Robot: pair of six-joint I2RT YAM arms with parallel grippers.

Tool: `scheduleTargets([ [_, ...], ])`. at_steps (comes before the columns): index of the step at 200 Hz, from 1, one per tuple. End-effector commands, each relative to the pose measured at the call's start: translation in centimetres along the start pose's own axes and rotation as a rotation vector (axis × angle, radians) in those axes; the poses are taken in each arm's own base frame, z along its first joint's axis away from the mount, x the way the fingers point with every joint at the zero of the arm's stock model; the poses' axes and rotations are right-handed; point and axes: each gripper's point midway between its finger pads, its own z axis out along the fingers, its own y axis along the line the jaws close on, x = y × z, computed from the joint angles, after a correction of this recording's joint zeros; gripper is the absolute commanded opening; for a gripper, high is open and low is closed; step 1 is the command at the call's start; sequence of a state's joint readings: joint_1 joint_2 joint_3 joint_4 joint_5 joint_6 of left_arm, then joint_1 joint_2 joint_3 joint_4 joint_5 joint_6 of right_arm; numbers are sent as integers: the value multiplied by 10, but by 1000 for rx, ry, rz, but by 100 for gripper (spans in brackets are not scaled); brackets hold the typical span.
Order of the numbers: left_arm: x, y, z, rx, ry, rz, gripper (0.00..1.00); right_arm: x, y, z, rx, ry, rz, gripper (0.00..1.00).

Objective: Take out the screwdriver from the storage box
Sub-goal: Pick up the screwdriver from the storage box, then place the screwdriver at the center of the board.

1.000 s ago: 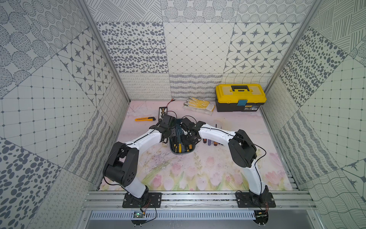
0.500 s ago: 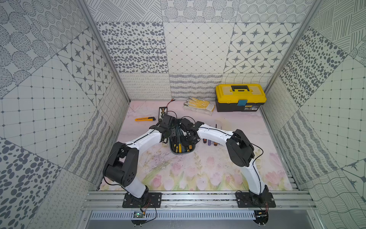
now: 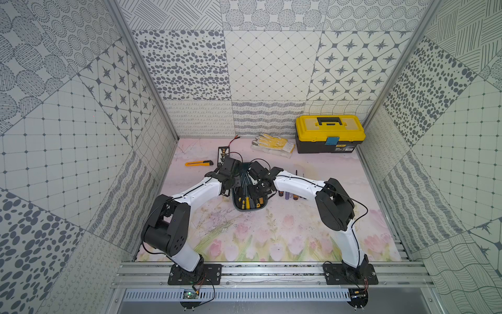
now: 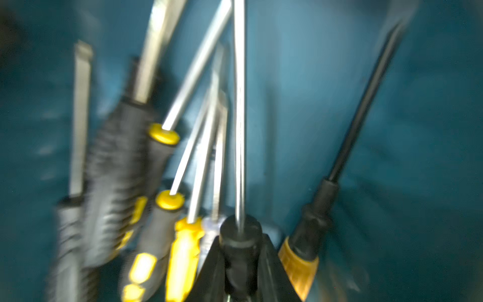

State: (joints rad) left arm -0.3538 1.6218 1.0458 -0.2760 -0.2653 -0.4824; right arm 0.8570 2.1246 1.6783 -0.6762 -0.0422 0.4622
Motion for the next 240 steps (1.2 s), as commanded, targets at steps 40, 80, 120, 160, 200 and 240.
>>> scheduleTargets([
  [40,-18,-6,-1,28,-73,-20,0,-58,2,-67,-27,-244,-29,0],
  [80,-19,-6,-1,26,-74,-20,0,-68,-17,-94,0,-307,-13,0],
  [120,-18,-6,1,23,-70,-21,0,-73,-65,-124,65,-359,51,0],
  [160,-17,-3,3,11,-68,-19,0,-57,-141,-139,156,-344,158,0],
  [200,-17,-5,5,10,-65,-12,0,-25,-216,-144,272,-271,285,0],
  [240,-16,-5,6,11,-60,-12,0,7,-262,-142,348,-198,374,0],
])
